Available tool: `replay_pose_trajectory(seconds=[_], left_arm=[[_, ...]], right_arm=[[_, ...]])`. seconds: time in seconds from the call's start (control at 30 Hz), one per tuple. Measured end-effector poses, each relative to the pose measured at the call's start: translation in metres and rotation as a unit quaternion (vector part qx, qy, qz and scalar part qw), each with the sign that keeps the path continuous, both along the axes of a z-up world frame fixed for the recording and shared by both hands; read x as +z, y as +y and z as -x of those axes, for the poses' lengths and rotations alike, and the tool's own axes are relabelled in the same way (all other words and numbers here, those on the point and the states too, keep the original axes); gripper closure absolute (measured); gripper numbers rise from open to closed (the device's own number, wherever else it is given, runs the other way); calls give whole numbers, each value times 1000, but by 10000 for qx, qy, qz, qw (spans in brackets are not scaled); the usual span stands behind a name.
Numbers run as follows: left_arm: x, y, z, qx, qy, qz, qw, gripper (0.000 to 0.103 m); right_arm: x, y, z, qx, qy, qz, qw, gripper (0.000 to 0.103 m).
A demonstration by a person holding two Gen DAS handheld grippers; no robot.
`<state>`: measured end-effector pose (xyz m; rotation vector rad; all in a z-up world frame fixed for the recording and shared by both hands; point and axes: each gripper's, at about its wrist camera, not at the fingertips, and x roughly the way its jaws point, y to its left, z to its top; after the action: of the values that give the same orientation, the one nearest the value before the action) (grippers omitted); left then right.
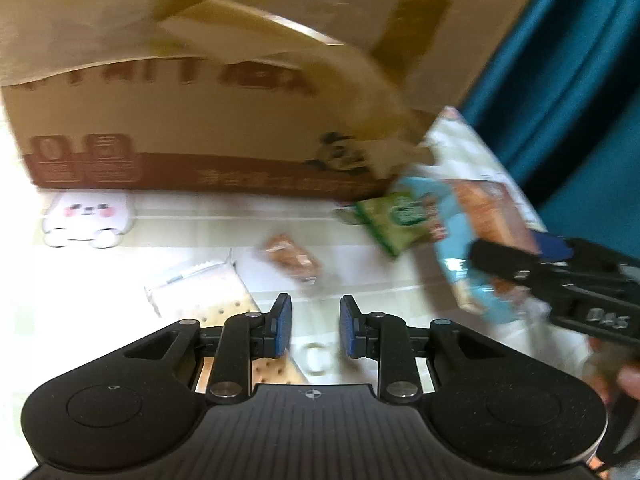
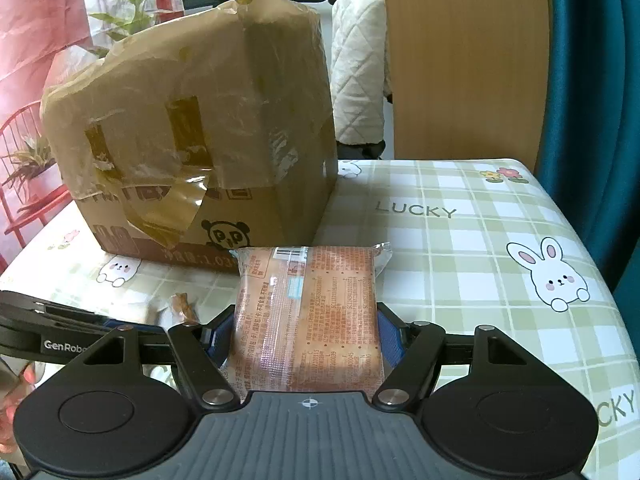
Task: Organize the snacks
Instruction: 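Grasp a small brown snack with the left tool while the right holds the bread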
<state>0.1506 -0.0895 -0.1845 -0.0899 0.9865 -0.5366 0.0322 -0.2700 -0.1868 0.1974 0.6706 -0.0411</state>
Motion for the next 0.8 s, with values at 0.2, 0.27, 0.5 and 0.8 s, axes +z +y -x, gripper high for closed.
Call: replay_pose_trajectory(seconds=[0.2,0.27,0.5,0.8], left_arm=[[3,-1,-16,401,-39,72,9992,73],[5,-7,-20,473,-52,34,9989,71],[-4,-41,-31,538,-479,-496,9962,71],[-1,-39,-13,235,-800,-503,9952,86]], right_arm=[[-1,2,-1,13,-30,-48,10000,37],[-1,2,-1,5,-29,-56,10000,37],[0,-1,3,-71,-34,-90,9999,37],[4,-5,12,-168,-115,-196,9996,37]])
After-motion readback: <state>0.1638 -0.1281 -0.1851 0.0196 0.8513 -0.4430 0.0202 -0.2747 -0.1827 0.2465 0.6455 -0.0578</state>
